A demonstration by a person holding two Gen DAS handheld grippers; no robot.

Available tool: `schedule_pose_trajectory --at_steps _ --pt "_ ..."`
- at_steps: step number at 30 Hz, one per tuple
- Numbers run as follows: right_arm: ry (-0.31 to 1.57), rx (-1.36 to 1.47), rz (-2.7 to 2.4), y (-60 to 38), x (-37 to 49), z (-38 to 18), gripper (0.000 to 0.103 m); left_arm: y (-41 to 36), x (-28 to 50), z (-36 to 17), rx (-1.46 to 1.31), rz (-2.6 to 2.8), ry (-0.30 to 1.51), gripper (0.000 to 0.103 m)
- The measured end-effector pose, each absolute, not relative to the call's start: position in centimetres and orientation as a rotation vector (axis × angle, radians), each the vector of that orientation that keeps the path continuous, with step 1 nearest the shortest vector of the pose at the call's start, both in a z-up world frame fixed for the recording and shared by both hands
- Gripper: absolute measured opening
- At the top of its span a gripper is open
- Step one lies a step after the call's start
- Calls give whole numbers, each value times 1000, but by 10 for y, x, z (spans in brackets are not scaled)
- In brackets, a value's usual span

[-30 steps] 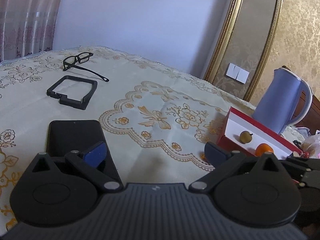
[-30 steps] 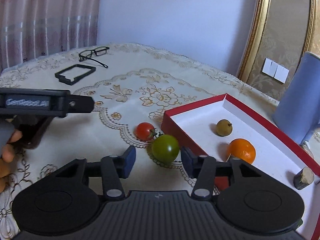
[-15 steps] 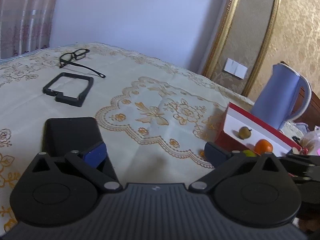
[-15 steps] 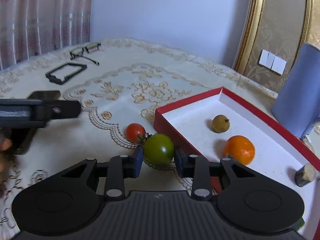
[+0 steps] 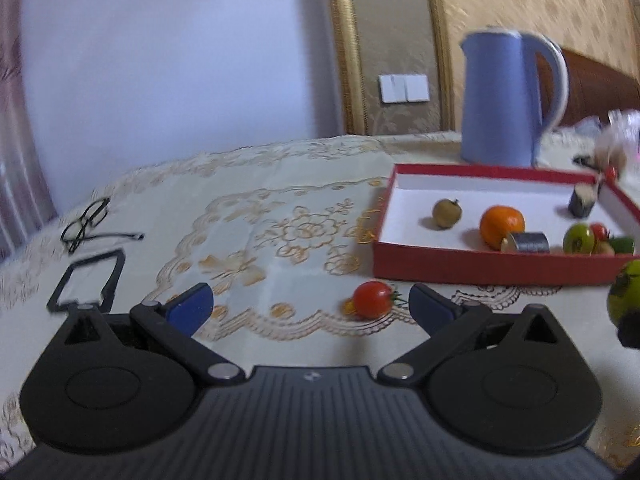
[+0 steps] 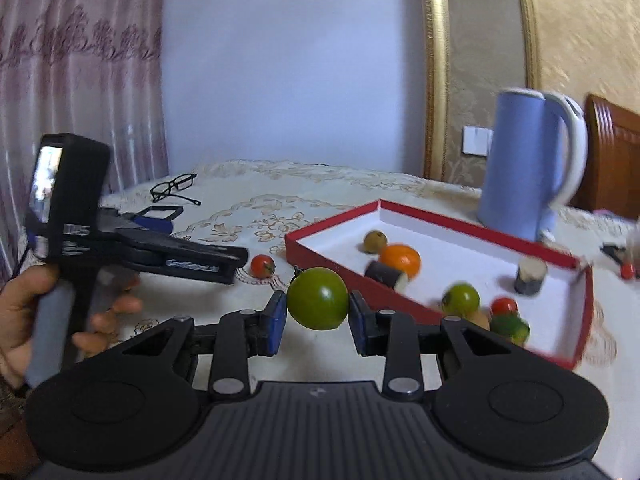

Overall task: Organize fruits
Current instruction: 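Grasp the red cherry tomato with the left gripper while the right gripper holds the green tomato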

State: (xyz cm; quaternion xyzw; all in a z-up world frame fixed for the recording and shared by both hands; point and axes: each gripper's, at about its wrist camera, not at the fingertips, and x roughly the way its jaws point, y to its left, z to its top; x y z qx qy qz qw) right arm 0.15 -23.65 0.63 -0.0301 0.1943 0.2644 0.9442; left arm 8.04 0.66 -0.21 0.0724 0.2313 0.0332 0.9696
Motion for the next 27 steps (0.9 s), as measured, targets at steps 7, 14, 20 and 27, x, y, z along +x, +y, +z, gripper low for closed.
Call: schedule_pose_trajectory --at_steps 7,14,20,27 --pt "401 -18 532 -246 1 -2 33 2 105 -13 138 52 553 88" --pt "393 -10 526 -250 -7 -7 33 12 119 -17 39 -4 630 58" --pt "391 4 521 -253 -10 -8 33 6 117 -16 37 -66 621 25" --pt "377 15 515 -259 -14 -6 33 7 109 -12 19 -78 617 25"
